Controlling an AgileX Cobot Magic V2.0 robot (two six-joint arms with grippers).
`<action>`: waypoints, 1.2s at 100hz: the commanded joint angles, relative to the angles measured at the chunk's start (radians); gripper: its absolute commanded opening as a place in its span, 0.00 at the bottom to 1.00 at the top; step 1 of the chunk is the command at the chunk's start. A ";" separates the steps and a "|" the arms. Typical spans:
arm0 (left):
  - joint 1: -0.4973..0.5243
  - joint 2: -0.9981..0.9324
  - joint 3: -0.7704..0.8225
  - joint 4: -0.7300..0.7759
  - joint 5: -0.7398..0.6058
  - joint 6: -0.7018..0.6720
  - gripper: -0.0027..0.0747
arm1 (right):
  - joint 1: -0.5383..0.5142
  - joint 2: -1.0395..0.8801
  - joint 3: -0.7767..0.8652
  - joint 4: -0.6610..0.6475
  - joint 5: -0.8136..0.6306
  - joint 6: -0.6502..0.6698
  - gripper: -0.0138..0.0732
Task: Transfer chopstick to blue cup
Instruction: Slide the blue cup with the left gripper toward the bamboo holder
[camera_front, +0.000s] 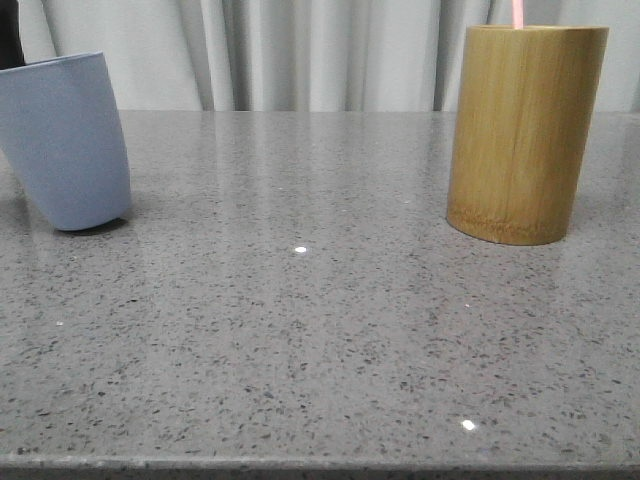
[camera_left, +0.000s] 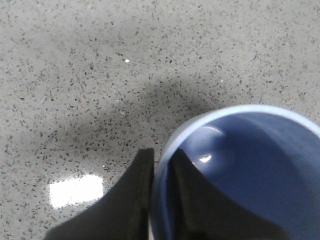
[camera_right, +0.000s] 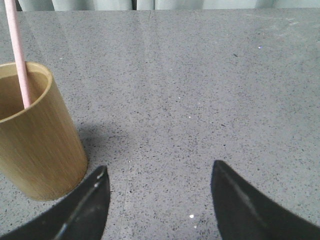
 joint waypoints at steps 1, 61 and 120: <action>-0.007 -0.032 -0.037 -0.032 -0.043 -0.001 0.01 | -0.005 0.008 -0.038 -0.010 -0.081 -0.005 0.68; -0.254 0.115 -0.279 -0.049 -0.032 -0.001 0.01 | -0.005 0.008 -0.038 -0.010 -0.078 -0.005 0.68; -0.375 0.286 -0.466 -0.067 0.064 0.023 0.09 | -0.005 0.008 -0.038 -0.010 -0.077 -0.005 0.68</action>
